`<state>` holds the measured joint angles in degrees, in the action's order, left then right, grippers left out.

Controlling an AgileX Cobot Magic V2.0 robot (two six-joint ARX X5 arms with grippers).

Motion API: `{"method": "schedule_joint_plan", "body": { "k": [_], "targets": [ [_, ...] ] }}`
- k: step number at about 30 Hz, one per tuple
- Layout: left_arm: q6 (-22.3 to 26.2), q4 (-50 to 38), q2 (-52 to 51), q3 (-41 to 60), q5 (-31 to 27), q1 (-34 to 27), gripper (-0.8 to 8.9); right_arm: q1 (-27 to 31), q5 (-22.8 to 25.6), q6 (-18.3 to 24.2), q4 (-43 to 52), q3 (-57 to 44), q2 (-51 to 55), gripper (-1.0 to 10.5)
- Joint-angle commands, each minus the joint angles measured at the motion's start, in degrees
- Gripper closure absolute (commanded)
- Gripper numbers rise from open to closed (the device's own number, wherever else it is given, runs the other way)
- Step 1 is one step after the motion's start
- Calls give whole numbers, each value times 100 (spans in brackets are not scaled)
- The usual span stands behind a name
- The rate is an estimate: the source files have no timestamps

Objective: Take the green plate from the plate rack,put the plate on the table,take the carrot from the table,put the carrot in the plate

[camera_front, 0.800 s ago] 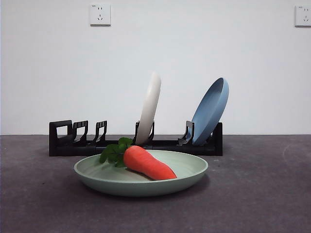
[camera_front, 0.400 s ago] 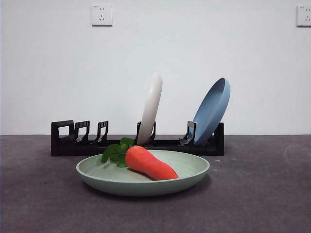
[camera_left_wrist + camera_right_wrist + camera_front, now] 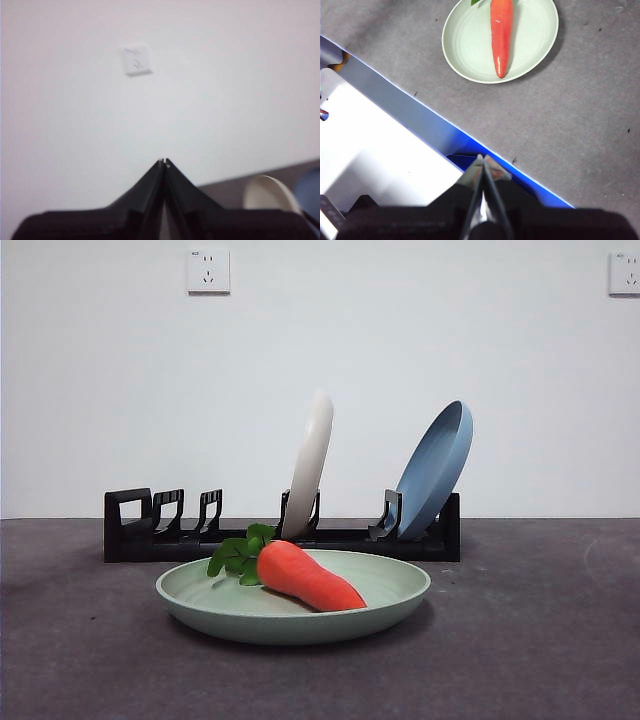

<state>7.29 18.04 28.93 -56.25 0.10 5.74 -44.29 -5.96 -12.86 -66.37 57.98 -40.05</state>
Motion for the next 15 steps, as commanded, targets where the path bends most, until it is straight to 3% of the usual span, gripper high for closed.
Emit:
{"method": "schedule_joint_plan", "body": {
  "k": [1,5,15],
  "targets": [
    [61,-717,-507,1220,4,-308,816,-13,11,-17,28,-7,9,946],
    [-31,-1244,-1189,2535,24,-551,816,-13,13,-15,28,-7,9,946],
    [-170,-1379,-2256,4693,9,-660,816,-13,13,-17,28,-7,9,946]
  ]
}}
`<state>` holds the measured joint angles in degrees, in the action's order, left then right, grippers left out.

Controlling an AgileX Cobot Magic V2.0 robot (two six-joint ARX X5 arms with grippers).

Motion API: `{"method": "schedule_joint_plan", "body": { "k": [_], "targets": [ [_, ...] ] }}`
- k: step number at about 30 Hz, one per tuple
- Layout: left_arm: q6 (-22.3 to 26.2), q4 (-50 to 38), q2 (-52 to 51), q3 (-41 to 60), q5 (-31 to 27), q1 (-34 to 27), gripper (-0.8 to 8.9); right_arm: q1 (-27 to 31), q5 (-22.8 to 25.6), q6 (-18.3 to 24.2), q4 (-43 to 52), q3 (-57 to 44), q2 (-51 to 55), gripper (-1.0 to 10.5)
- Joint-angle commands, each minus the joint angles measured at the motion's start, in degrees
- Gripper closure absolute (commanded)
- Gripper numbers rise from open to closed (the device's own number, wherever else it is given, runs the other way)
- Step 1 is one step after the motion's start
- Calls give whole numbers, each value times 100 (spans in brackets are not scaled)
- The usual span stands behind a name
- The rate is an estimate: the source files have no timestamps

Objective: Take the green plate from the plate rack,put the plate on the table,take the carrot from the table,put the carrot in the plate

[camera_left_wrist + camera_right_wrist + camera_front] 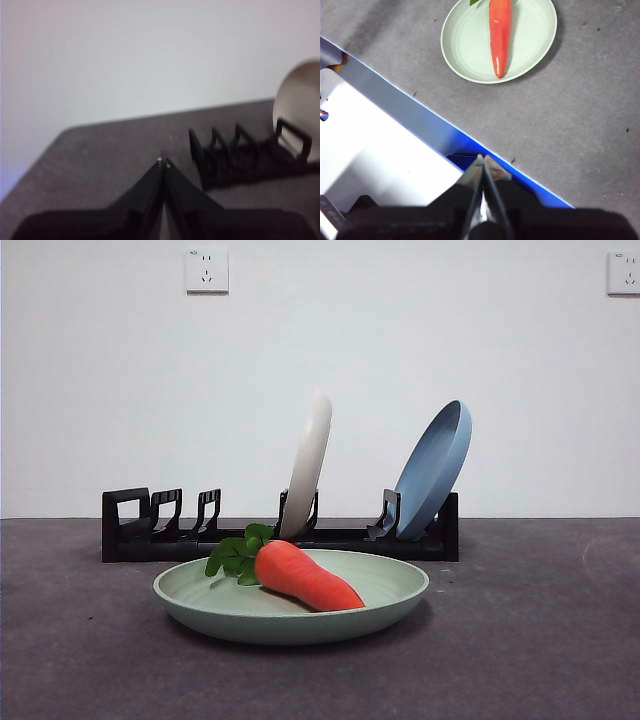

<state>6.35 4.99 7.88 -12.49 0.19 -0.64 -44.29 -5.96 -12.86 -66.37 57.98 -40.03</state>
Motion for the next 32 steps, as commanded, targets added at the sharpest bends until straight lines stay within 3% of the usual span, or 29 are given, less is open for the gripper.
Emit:
{"method": "schedule_joint_plan", "body": {
  "k": [1,14,19,32],
  "targets": [
    [-79,-70,-208,457,0,-22,816,-13,13,-17,28,-7,7,946],
    [-319,107,-654,1228,22,-20,816,-13,13,-17,28,-7,7,946],
    [-343,560,-778,1228,31,-17,816,-13,13,-17,28,-7,7,946],
    [-472,546,-778,1228,11,-20,816,-13,13,-17,28,-7,7,946]
  ]
}}
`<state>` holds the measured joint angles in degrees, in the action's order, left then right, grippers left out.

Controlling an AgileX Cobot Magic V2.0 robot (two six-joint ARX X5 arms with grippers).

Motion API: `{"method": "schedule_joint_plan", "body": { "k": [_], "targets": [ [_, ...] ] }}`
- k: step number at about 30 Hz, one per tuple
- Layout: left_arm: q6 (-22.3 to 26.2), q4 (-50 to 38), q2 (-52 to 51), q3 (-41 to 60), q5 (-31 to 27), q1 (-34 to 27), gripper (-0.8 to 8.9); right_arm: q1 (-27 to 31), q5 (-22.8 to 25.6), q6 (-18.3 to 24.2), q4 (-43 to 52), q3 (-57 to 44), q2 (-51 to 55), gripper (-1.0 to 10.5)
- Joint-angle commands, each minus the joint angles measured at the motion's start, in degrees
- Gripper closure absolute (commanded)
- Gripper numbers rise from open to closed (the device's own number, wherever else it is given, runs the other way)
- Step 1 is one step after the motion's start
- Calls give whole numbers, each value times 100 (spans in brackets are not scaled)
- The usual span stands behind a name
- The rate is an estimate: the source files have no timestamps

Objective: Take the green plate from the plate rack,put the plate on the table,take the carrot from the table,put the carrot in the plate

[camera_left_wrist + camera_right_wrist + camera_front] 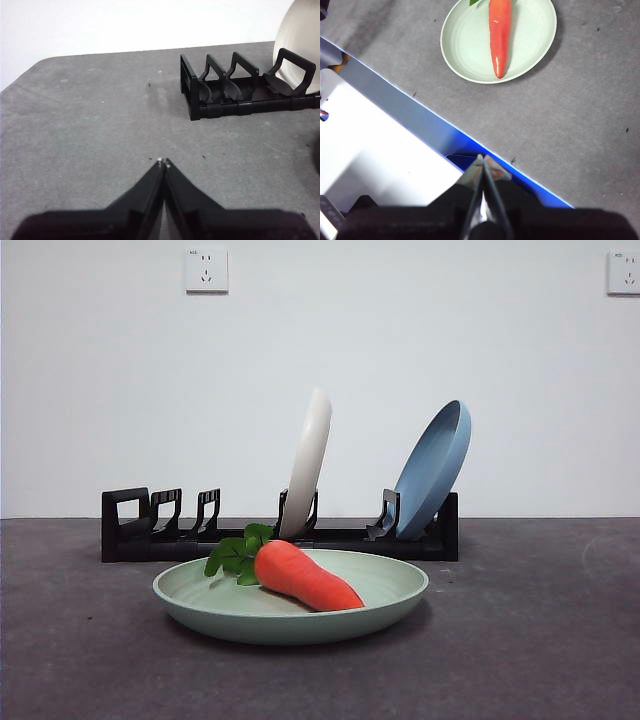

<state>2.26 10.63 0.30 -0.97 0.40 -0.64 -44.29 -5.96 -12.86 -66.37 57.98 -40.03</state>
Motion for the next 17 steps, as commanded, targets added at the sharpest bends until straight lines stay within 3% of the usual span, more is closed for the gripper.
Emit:
{"method": "schedule_joint_plan", "body": {
  "k": [1,13,17],
  "targets": [
    [-63,-17,-20,76,-11,-20,816,-13,13,-17,28,-7,7,946],
    [-63,-17,-20,76,-11,-20,816,92,55,120,28,-7,35,946],
    [-63,-17,-20,76,-11,-20,816,809,153,822,719,-61,409,946]
  ]
}}
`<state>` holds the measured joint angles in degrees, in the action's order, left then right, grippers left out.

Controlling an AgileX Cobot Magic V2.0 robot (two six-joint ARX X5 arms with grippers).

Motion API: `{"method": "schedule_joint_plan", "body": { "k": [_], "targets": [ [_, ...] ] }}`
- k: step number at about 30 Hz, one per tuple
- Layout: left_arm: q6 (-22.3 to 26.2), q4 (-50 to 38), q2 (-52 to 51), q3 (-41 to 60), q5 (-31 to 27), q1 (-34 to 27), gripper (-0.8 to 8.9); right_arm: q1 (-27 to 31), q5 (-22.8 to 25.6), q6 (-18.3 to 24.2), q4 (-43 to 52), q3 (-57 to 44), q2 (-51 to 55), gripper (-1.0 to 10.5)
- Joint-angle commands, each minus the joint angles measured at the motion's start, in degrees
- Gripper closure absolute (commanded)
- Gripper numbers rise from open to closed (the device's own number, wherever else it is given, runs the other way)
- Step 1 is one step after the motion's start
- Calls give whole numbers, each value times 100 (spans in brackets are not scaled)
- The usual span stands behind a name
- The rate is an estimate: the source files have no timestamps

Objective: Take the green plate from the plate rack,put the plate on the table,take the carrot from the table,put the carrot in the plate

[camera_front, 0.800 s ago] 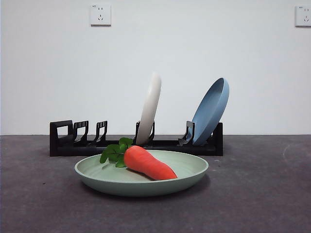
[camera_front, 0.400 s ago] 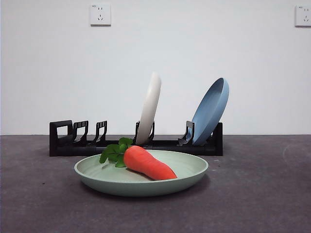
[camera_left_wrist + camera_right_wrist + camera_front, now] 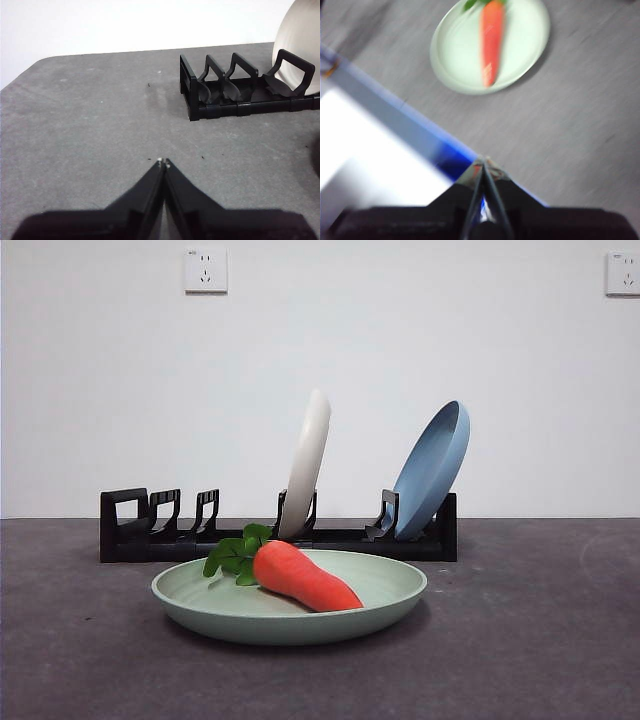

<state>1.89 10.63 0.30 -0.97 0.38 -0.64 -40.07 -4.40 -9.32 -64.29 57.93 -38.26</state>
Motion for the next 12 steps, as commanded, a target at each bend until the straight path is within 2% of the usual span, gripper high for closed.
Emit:
{"method": "schedule_joint_plan", "body": {
  "k": [1,5,6,10,12],
  "targets": [
    [-26,-17,-17,76,-9,-20,816,627,-44,472,850,-111,361,946],
    [-26,-17,-20,76,-9,-20,816,1770,-476,455,2194,-590,1032,946],
    [-26,-17,-17,76,-9,-20,816,2170,-463,501,2507,-841,1248,946],
    [-26,-17,-17,76,-9,-20,816,2916,-466,693,3121,-1650,1770,946],
    [-26,-17,-20,76,-9,-20,816,3220,-466,640,3644,-2308,2144,946]
  ]
}}
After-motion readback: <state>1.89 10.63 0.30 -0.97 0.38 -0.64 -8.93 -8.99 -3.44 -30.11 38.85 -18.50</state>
